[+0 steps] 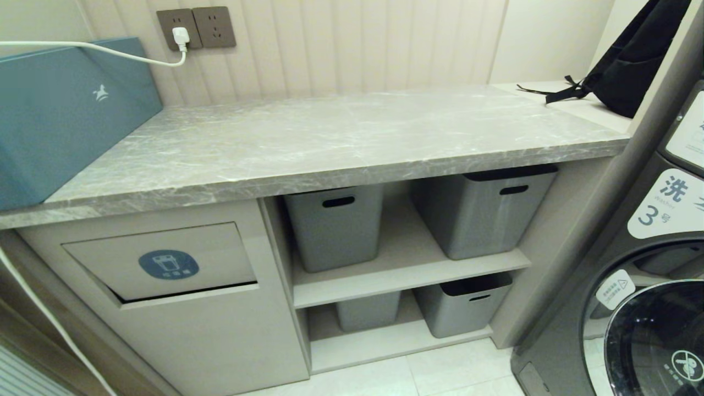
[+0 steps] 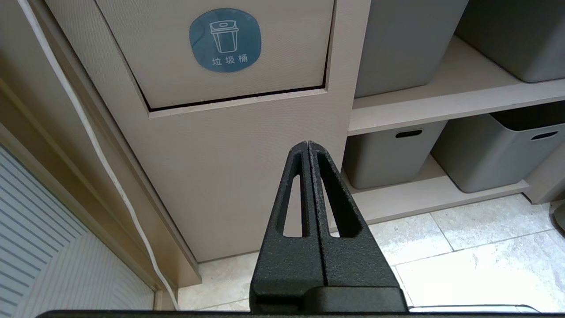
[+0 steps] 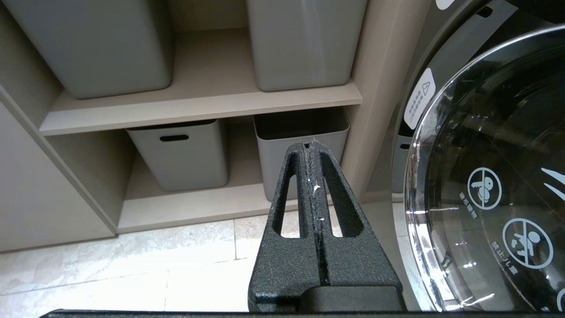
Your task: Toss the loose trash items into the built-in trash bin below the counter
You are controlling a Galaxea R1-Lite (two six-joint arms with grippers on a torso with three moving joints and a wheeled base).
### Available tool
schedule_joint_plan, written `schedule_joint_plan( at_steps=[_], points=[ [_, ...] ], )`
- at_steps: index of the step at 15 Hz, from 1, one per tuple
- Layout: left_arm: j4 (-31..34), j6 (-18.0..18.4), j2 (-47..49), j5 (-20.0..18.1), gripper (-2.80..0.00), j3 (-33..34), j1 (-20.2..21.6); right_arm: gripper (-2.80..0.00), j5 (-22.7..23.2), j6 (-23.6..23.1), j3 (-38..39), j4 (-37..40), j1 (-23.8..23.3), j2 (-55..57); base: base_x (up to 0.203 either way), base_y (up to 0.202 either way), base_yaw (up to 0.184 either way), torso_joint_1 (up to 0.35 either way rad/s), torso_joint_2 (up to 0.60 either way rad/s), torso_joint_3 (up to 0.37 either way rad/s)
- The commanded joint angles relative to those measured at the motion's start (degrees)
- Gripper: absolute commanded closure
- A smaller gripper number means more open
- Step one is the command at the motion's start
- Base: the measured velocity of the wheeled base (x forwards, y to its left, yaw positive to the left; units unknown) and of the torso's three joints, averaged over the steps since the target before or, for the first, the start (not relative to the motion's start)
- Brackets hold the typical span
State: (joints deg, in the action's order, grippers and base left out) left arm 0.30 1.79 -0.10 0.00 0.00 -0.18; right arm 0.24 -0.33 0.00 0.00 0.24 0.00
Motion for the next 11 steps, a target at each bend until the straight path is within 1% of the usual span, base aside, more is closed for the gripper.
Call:
schedule_joint_plan(
  at_steps=[1, 11],
  points=[
    [0.0, 0.0, -0.1, 0.0, 0.00, 0.0, 0.0, 0.00, 0.0, 0.0, 0.0, 0.0, 0.0, -0.1, 0.000, 0.000, 0.000, 0.000, 0.00, 0.000],
    [0.0, 0.0, -0.1, 0.0, 0.00, 0.0, 0.0, 0.00, 0.0, 0.0, 0.0, -0.1, 0.0, -0.1, 0.000, 0.000, 0.000, 0.000, 0.00, 0.000]
  ],
)
